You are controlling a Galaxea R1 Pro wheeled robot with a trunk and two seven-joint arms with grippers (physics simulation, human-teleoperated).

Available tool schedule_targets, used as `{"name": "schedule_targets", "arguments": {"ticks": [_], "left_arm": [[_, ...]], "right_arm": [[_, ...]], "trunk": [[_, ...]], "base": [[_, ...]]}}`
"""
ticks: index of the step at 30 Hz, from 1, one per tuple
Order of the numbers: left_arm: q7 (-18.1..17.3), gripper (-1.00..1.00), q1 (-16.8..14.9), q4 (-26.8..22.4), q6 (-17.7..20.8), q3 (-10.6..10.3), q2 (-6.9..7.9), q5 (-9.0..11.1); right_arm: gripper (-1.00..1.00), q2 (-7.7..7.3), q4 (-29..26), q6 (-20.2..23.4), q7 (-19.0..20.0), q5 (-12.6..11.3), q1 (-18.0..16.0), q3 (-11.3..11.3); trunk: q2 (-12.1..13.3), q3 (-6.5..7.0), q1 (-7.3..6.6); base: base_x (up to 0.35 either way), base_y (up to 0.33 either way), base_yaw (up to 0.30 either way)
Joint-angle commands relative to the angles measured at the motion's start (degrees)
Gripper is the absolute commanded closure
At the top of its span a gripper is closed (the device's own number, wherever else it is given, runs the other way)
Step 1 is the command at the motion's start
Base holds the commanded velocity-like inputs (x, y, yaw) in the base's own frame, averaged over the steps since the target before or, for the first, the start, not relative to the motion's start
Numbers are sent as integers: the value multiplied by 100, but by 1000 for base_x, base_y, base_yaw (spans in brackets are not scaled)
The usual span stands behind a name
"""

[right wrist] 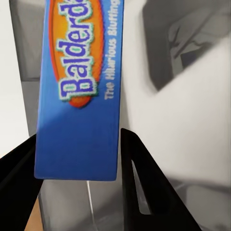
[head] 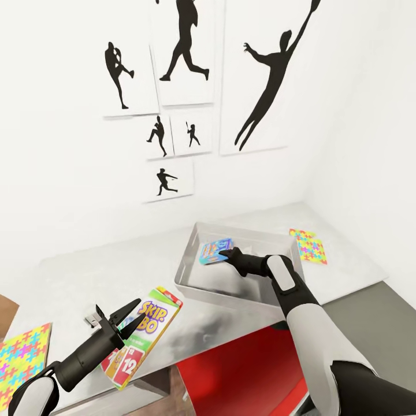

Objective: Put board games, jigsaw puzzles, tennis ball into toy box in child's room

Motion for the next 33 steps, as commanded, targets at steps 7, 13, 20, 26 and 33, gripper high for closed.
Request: {"name": "schedule_targets", "arguments": {"ticks": [7,13,20,26,33], "left_arm": [[-8,-100,-4,0,32,6,0,7],[-8,-100,-4,0,32,6,0,7],[-8,-100,-4,0,32,6,0,12],[-8,-100,-4,0,32,6,0,11],[-8,-100,-4,0,32,6,0,10]], "right_arm": [[100,6,-3,34,4,0,-4,-37],[100,6,-3,33,4,5,-6,-38],[100,5,-3,33,-2,7,-8,-38],[100,5,-3,32,0,10,-10,-38],[100,5,-3,37,0,9,-11,-38]], "trunk": [[-11,-17,3],[-11,-19,3],[-11,-20,3],[-11,-20,3],[-11,-20,3]], "base": [[0,0,0],[0,0,0],[0,0,0],[0,0,0],[0,0,0]]}}
